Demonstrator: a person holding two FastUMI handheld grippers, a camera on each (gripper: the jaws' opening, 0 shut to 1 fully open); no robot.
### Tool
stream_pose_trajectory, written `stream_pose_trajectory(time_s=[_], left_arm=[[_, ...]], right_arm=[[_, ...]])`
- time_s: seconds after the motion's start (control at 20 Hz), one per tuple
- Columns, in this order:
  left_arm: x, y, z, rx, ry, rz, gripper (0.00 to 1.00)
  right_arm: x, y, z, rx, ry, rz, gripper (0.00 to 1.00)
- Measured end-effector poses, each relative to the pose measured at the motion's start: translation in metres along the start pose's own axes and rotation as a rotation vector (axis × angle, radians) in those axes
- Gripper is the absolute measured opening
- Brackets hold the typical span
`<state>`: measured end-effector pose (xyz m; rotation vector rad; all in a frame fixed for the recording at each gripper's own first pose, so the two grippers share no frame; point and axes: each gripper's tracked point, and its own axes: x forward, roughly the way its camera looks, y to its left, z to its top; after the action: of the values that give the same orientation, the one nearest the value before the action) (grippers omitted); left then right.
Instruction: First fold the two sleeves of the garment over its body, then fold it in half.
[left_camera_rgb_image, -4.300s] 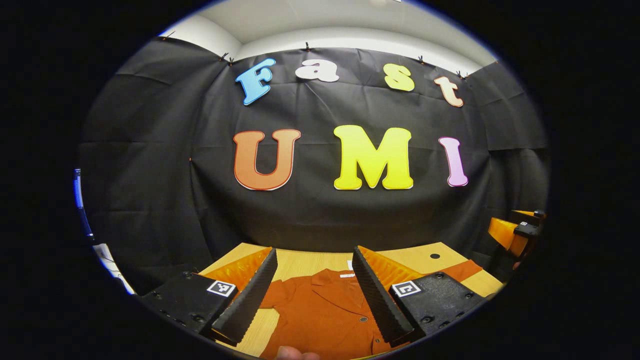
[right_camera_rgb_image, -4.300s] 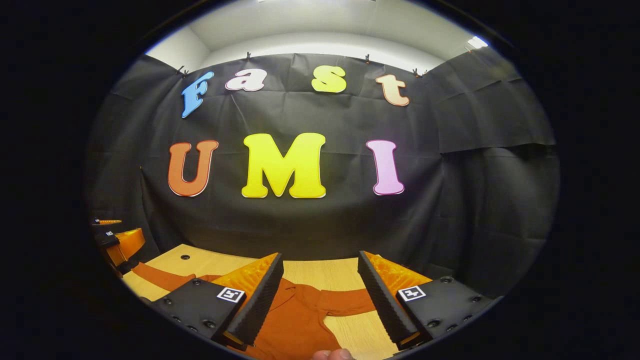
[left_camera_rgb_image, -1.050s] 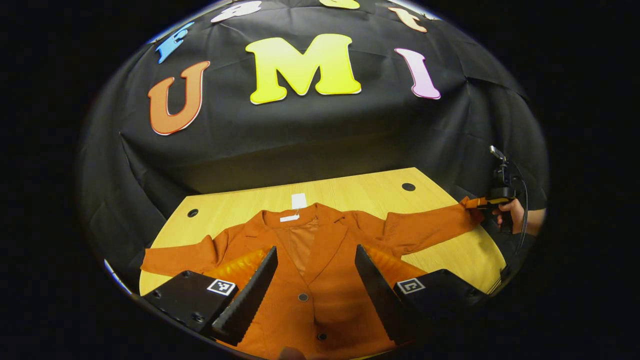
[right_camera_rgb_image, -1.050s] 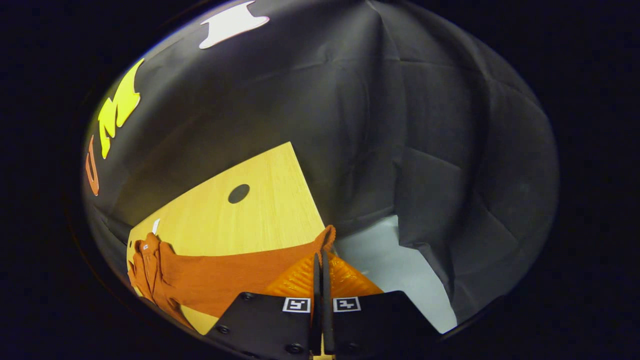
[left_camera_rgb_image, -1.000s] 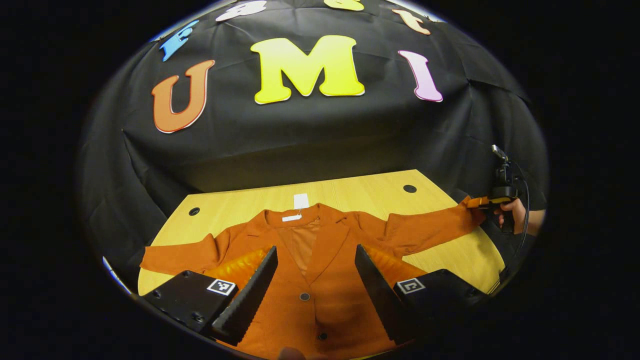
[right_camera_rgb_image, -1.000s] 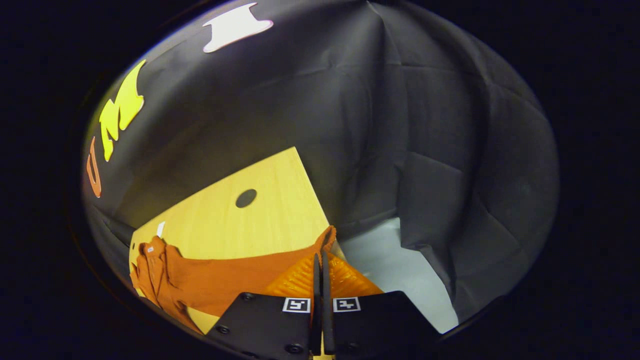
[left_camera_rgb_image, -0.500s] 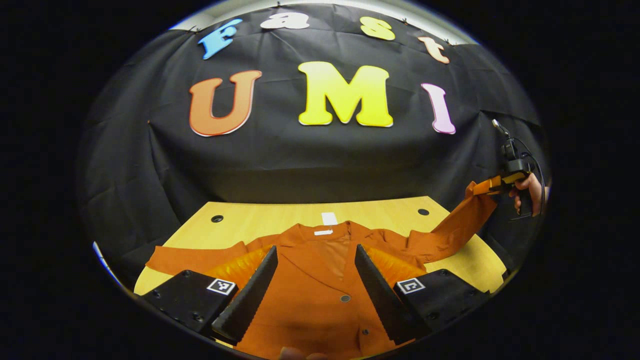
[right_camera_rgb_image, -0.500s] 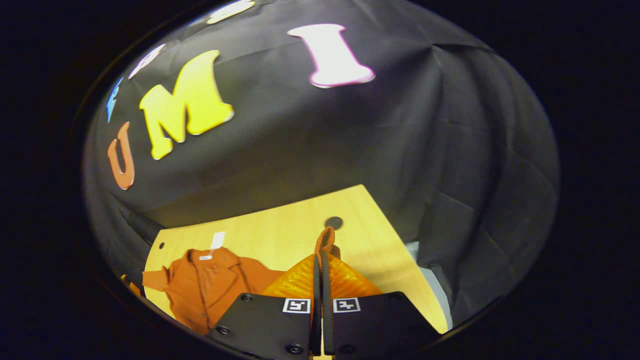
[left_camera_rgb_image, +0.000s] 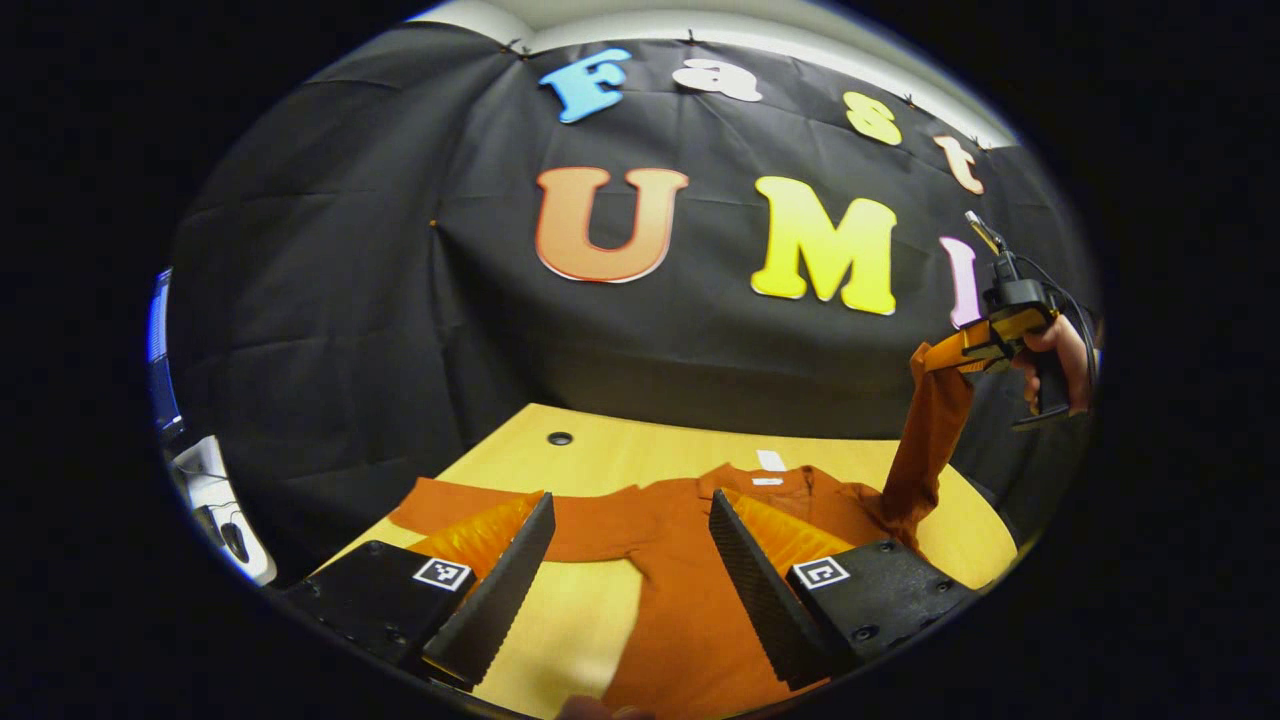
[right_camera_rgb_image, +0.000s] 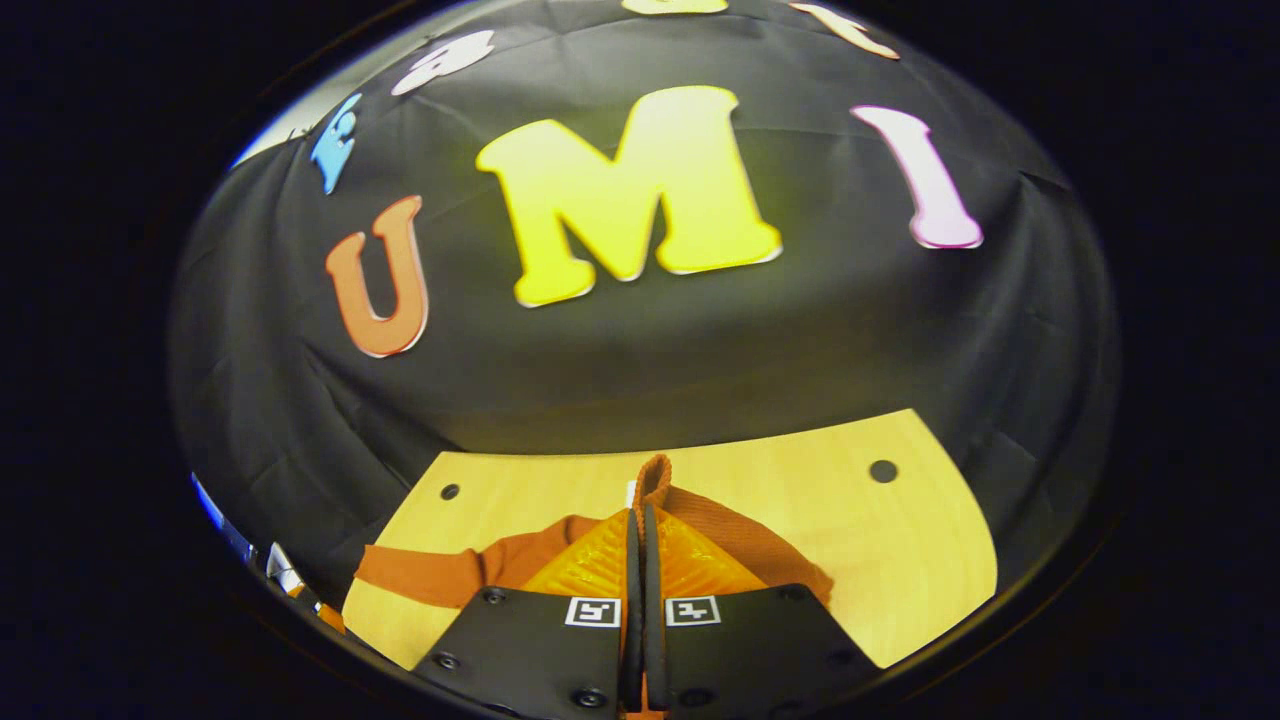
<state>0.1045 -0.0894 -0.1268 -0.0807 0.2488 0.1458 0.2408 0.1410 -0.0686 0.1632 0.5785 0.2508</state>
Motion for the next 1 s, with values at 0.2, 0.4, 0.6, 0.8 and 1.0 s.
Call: stream_pose_trajectory(time_s=[0.2, 0.4, 0.6, 0.8, 1.0], left_arm=[[0.002, 0.015, 0.001, -0.026, -0.004, 0.089, 0.98], [0.007, 0.041, 0.004, -0.063, 0.024, 0.164, 0.98], [-0.004, 0.071, -0.003, -0.083, 0.038, 0.207, 0.98], [0.000, 0.084, -0.003, -0.073, 0.039, 0.212, 0.98], [0.011, 0.086, 0.009, -0.051, 0.027, 0.206, 0.98]], right_arm=[[0.046, 0.084, -0.049, -0.010, 0.085, 0.061, 0.02], [0.099, 0.134, -0.107, -0.008, 0.184, 0.089, 0.01], [0.162, 0.151, -0.155, -0.009, 0.262, 0.048, 0.02], [0.197, 0.172, -0.200, -0.021, 0.346, 0.051, 0.07], [0.204, 0.192, -0.222, -0.076, 0.390, 0.100, 0.19]])
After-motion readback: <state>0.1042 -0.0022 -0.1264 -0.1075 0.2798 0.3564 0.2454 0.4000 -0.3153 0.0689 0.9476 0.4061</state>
